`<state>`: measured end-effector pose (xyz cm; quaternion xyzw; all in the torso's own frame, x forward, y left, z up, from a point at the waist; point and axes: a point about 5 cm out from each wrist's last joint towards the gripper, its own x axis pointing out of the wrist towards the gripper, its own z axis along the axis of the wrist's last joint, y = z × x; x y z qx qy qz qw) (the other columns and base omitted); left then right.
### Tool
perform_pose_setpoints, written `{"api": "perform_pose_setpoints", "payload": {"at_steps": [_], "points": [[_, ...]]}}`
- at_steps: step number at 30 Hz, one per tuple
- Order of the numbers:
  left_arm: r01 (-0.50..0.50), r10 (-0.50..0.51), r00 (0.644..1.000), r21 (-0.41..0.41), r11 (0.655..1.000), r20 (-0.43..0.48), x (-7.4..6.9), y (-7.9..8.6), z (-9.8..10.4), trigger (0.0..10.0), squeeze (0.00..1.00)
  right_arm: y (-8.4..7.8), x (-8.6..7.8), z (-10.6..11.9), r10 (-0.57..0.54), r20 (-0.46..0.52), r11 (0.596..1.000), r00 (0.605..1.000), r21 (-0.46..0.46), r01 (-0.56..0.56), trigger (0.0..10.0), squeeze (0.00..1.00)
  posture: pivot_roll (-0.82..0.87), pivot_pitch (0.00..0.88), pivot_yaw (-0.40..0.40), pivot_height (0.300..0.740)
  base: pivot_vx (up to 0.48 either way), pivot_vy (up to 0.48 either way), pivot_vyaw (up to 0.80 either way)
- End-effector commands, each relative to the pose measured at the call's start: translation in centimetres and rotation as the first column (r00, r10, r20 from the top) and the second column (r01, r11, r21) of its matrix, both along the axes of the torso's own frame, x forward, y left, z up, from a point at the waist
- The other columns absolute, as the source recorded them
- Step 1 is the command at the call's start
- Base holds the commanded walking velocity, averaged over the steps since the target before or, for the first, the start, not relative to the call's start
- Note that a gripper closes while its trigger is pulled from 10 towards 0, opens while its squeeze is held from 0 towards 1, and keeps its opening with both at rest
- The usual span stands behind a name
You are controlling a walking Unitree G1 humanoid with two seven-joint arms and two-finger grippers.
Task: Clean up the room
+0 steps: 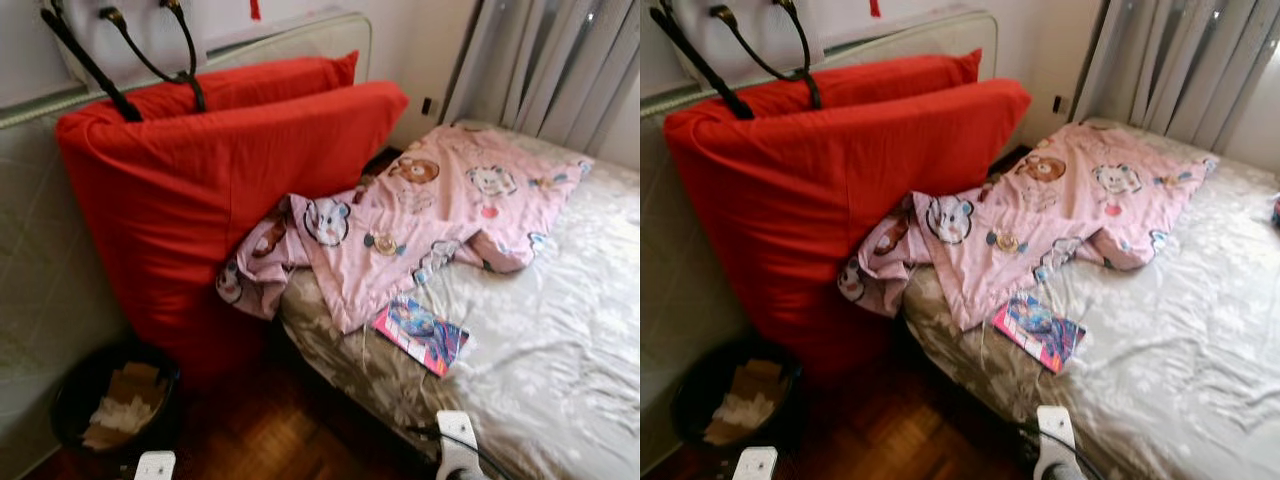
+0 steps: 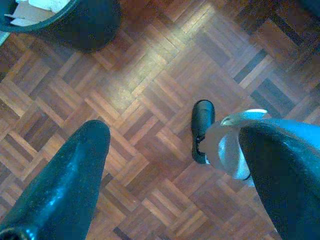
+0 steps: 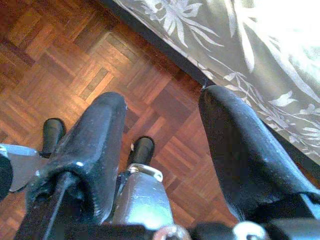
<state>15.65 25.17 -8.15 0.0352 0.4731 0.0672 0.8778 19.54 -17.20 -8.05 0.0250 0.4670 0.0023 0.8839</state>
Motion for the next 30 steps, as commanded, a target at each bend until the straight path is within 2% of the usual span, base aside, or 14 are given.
{"api": "perform_pose_setpoints", "payload": {"at_steps": [1,7,24,30], "points": [[-0.025,0.032,0.995,-0.086,0.996,0.091,4.27,-5.0,0.76,10.0,0.0,-1.47,0.33,0.41,-0.173,0.063,0.983,0.983,0.069,0.169,10.0,0.0,-0.06,0.0,-0.059,0.74,0.0,0.0,0.0],[-0.019,0.027,0.995,-0.091,0.996,0.091,4.11,-5.02,0.68,10.0,0.0,-1.43,0.12,0.3,-0.166,0.053,0.984,0.985,0.068,0.163,10.0,0.0,-0.06,0.0,-0.058,0.74,0.244,0.0,0.0],[-0.015,0.023,0.996,-0.097,0.995,0.087,3.95,-4.97,0.6,10.0,0.0,-1.31,0.05,0.25,-0.108,0.047,0.993,0.993,0.051,0.106,10.0,0.0,-0.05,0.0,-0.057,0.74,0.383,0.0,0.0],[-0.015,0.024,0.996,-0.098,0.995,0.09,4.0,-4.94,0.64,10.0,0.0,-1.28,0.04,0.23,-0.13,0.046,0.99,0.99,0.058,0.127,10.0,0.0,-0.06,0.0,-0.055,0.74,0.386,0.0,0.0]]}}
